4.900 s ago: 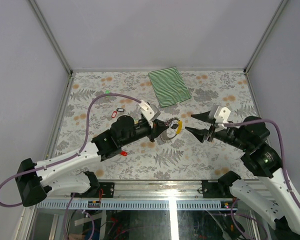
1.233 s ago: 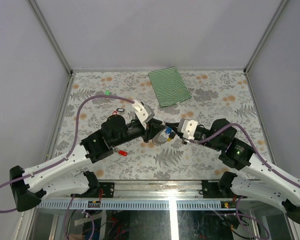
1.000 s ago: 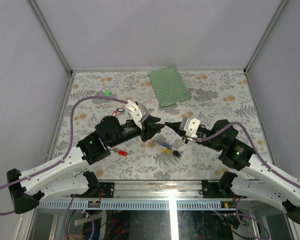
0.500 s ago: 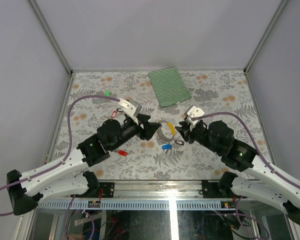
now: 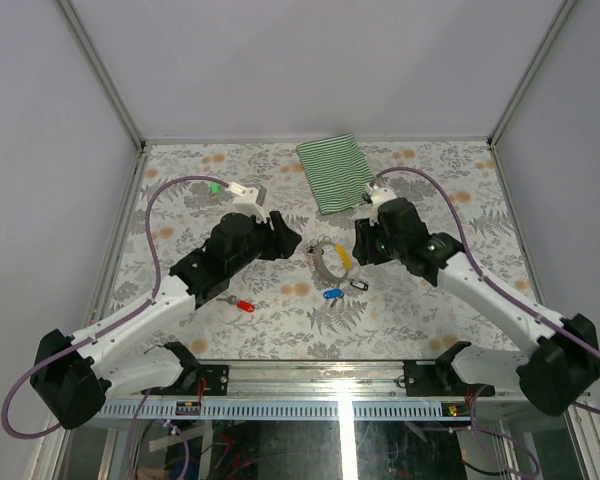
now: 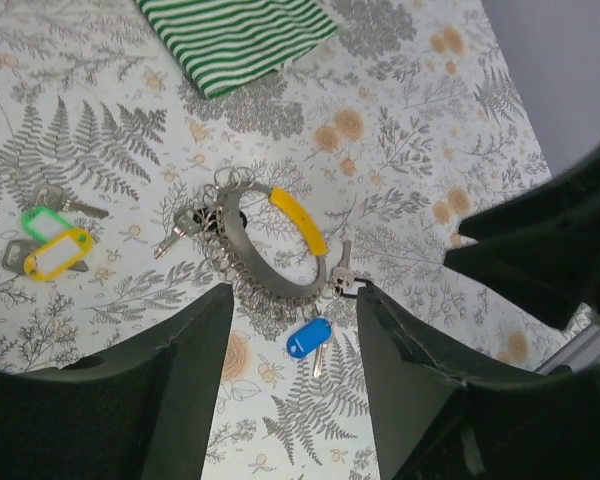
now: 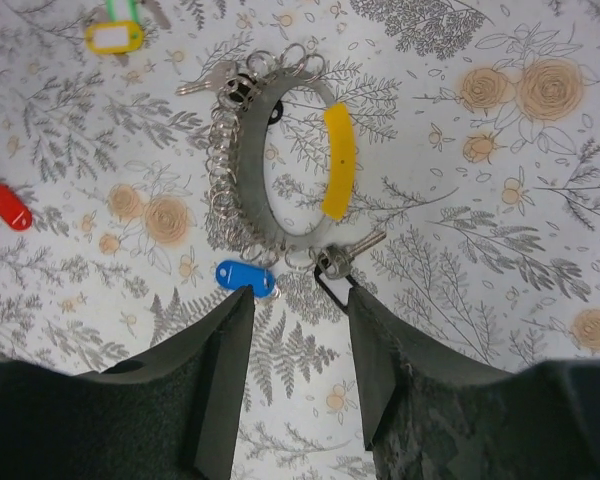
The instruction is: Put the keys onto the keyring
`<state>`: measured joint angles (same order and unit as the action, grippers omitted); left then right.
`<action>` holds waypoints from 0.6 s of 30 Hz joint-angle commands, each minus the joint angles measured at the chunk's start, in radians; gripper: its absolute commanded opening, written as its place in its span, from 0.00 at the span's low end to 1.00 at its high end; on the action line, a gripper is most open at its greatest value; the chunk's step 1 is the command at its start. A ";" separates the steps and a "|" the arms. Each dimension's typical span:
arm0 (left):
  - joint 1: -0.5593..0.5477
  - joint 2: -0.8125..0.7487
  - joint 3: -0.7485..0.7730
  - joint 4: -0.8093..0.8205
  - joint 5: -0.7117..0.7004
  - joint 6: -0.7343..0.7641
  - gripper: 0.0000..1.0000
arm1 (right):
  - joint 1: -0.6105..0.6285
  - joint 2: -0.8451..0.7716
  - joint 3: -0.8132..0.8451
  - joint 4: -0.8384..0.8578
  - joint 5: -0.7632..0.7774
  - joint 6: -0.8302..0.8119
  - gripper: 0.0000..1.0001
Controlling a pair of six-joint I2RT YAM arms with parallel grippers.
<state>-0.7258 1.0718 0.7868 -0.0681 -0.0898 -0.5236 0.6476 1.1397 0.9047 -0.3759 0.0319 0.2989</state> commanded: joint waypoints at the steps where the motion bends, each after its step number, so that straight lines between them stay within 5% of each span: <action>1: 0.042 0.023 0.004 -0.054 0.062 -0.039 0.54 | -0.056 0.175 0.088 0.087 -0.165 0.061 0.50; 9: 0.060 -0.016 -0.030 -0.086 0.051 -0.006 0.62 | -0.069 0.377 0.142 0.109 -0.234 0.022 0.52; 18: 0.060 0.005 -0.025 -0.098 0.055 0.019 0.60 | -0.074 0.514 0.191 0.148 -0.176 0.000 0.53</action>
<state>-0.6720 1.0683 0.7605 -0.1757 -0.0429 -0.5297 0.5838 1.5982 1.0298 -0.2924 -0.1745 0.3107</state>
